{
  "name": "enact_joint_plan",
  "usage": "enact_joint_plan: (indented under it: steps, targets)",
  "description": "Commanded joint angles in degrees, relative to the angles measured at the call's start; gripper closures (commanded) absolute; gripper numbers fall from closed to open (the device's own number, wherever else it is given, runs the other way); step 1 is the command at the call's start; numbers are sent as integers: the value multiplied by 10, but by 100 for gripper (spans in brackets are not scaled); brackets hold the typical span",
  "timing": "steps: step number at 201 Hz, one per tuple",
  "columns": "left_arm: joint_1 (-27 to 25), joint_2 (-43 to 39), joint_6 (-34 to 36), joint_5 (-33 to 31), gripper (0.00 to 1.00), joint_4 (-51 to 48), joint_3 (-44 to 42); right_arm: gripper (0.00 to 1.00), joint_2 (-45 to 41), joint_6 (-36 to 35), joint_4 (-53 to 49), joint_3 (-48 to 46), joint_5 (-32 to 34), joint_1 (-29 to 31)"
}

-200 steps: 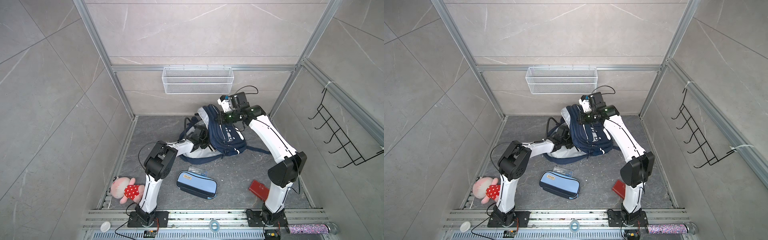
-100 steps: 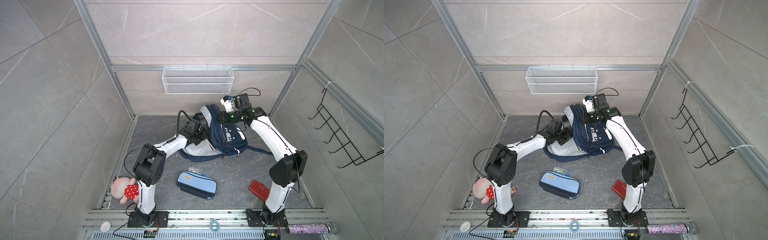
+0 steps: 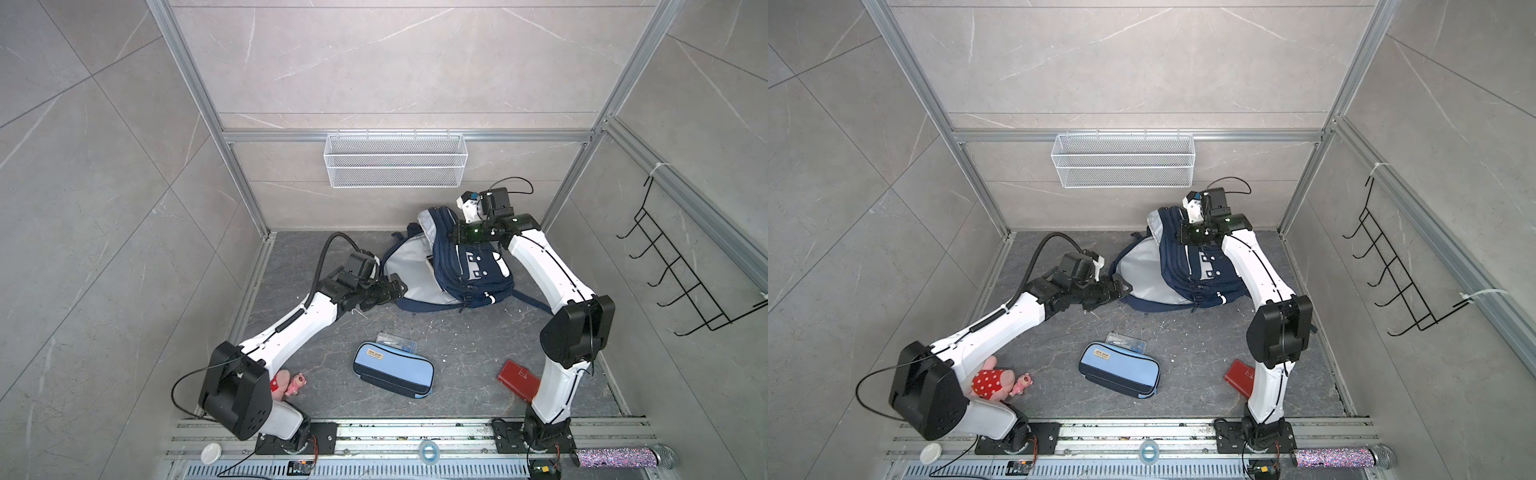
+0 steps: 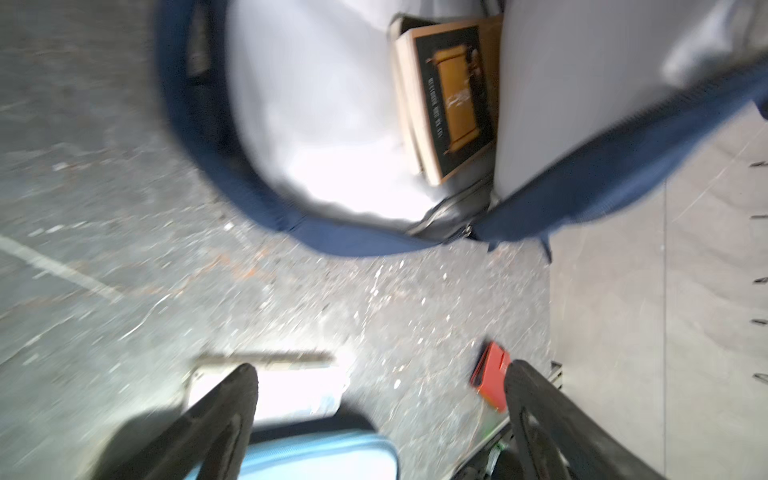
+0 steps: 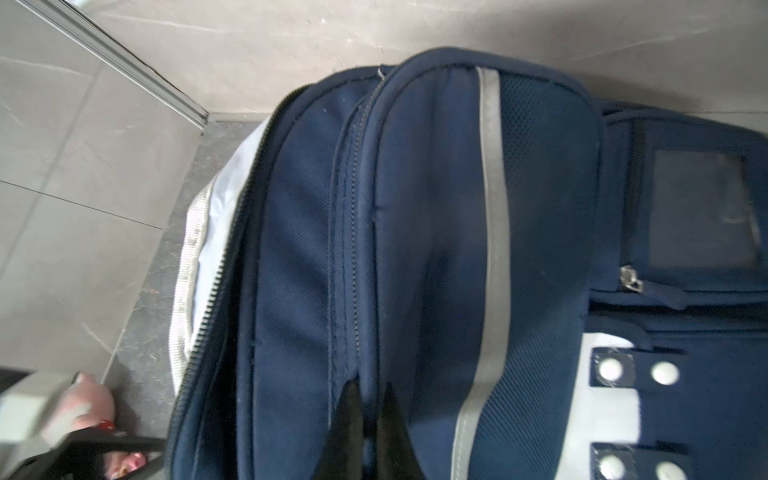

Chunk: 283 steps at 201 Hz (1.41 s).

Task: Pack the student bag

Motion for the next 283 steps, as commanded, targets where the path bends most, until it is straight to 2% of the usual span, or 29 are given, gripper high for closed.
enact_joint_plan:
  steps: [1,72,101,158,205,237,257,283]
  targets:
    - [7,-52,59,-16,5,-108,-12,100,24,-21,-6,-2,35,11]
    - [52,-94,73,-13,6,-234,-54,100,57,-20,-17,-28,56,21]
    - [54,-107,60,-10,7,-235,-81,100,61,-15,-11,-56,61,25]
    - [55,-121,37,-2,8,-230,-110,89,68,-11,-6,-76,62,34]
    - [54,-115,37,-15,9,-254,-105,71,57,-10,-14,-77,63,46]
    - [54,-94,58,-26,8,-297,-84,54,25,-4,-22,-72,59,57]
    - [54,-88,73,-7,8,-309,-89,46,6,6,-30,-66,56,56]
    - [52,-77,79,14,8,-307,-101,29,-16,9,-56,-47,42,56]
